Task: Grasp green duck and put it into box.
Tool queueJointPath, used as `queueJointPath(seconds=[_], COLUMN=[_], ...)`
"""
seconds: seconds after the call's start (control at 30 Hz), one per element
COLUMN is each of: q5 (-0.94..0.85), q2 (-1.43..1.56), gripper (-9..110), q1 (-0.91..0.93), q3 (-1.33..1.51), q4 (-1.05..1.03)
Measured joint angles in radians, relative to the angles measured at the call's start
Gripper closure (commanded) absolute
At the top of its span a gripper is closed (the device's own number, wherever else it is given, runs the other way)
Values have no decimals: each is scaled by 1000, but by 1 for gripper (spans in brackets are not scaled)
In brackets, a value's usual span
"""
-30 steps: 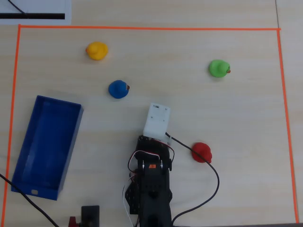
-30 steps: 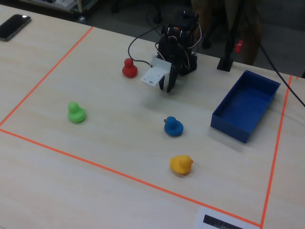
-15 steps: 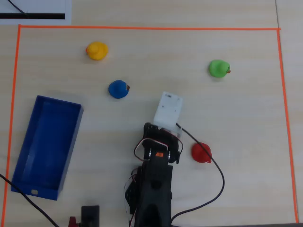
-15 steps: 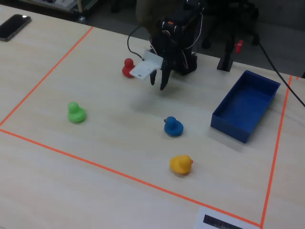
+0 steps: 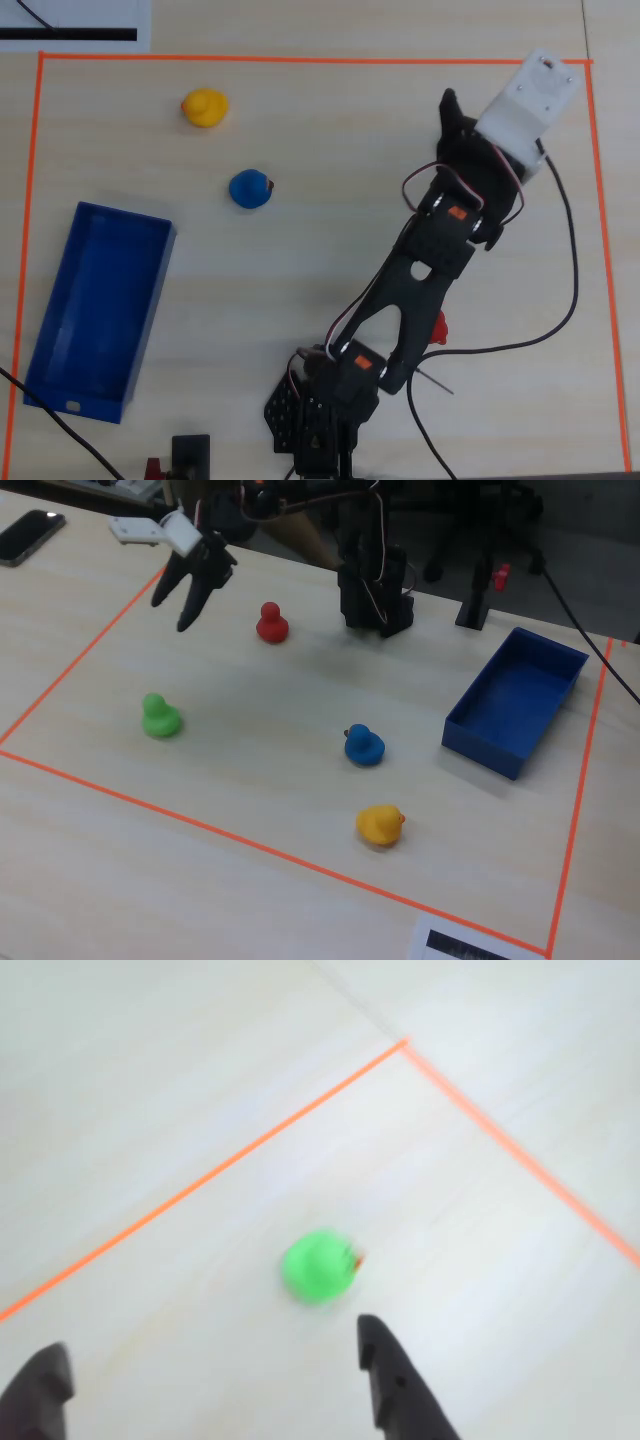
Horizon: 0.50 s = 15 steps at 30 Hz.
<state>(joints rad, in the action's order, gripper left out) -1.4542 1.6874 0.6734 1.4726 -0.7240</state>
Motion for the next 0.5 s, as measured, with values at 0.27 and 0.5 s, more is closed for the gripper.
queueJointPath(seconds=[0.27,0.5], q5=[-20,-20], q2=[-341,-439], gripper=[60,60], q1=[48,44], q3=[-91,-89], q4=[118,224])
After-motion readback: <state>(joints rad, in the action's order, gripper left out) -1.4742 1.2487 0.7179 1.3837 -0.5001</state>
